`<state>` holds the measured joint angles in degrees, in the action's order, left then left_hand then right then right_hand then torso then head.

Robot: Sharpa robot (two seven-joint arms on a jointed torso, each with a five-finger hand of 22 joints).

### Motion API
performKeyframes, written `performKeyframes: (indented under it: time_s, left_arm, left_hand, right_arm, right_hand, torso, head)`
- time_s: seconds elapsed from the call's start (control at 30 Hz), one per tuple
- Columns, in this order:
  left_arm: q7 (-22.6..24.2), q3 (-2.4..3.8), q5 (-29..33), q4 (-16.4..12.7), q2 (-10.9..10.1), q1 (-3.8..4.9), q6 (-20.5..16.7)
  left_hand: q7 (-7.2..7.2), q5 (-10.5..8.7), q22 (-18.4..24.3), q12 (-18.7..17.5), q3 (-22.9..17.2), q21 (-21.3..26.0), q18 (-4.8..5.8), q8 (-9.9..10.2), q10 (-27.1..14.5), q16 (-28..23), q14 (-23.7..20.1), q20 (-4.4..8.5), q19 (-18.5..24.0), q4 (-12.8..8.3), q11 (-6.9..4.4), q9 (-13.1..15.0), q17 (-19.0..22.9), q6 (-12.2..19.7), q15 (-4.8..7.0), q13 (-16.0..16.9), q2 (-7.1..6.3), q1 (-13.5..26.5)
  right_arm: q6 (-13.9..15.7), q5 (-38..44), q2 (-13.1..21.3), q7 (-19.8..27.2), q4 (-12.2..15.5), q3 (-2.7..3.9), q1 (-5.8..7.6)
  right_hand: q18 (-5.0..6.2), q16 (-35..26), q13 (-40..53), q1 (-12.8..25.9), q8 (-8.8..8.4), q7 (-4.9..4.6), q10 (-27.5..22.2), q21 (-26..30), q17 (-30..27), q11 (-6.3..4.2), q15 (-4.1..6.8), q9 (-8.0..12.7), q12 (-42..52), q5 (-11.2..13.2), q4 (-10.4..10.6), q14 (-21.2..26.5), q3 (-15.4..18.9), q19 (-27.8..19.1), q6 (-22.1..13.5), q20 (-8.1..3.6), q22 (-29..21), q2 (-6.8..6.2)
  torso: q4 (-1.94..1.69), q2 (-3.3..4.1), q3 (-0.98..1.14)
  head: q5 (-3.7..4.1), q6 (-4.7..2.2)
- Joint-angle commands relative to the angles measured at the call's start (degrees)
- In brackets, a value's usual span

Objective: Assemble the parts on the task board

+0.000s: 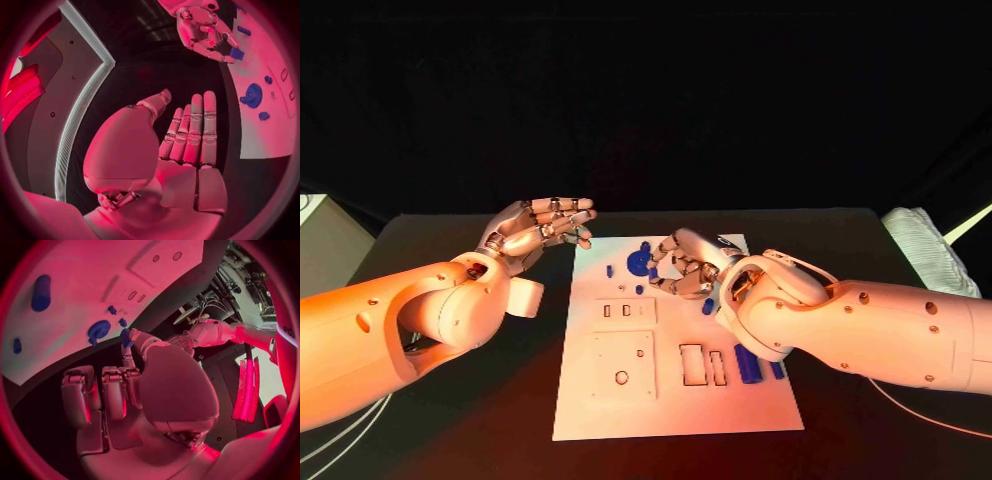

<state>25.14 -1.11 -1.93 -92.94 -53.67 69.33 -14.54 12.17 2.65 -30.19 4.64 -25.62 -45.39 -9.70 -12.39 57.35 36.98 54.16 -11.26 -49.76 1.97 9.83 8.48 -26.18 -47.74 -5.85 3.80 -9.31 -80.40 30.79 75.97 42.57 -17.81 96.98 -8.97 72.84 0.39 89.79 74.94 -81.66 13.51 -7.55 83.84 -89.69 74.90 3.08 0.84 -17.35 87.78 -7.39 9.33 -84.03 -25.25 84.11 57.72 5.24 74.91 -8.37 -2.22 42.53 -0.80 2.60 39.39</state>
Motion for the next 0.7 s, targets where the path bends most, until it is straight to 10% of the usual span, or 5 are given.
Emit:
performKeyframes:
  time_s: [0.03, 0.7]
  left_arm:
    - [0.1, 0.02, -0.2, 0.0, 0.3, 0.06, 1.1]
    - [0.0, 0.00, -0.3, -0.3, 0.3, 0.06, 1.1]
  left_hand:
    - [0.79, 0.14, 0.0, -0.1, -0.2, -0.2, -0.71, 0.3, -0.4, 0.3, -0.3, 0.06, 0.4, 0.0, -0.06, -0.1, 0.1, 0.1, -0.13, 0.0, 0.01, 0.5]
    - [0.79, 0.14, 0.0, -0.1, -0.2, -0.2, -0.71, 0.3, -0.4, 0.3, -0.3, 0.06, 0.4, 0.0, -0.06, -0.1, 0.1, 0.1, -0.13, 0.0, 0.01, 0.5]
  right_arm:
    - [1.0, 4.5, -1.3, -5.3, 0.2, -0.10, -0.95]
    - [0.1, 8.3, -6.5, -8.4, -2.4, -0.53, -4.08]
  right_hand:
    - [-0.39, 0.2, 12.7, 0.0, 0.31, 0.18, 3.8, -0.3, 15.1, -0.33, 0.37, -0.2, -0.3, -0.1, 0.0, -6.0, -0.5, 5.9, 0.2, -0.40, 15.1, 0.58]
    - [-0.39, 0.2, 12.7, 0.9, 0.39, 0.10, 3.9, -0.3, 15.1, -0.24, 0.30, -0.3, -0.3, -0.2, 0.0, -6.0, -0.6, 5.9, 0.1, -0.35, 15.1, 0.09]
  torso:
    - [-0.02, 0.09, -0.07]
    - [-0.01, 0.08, 0.05]
  head:
    - [-0.42, 0.22]
    - [-0.58, 1.48]
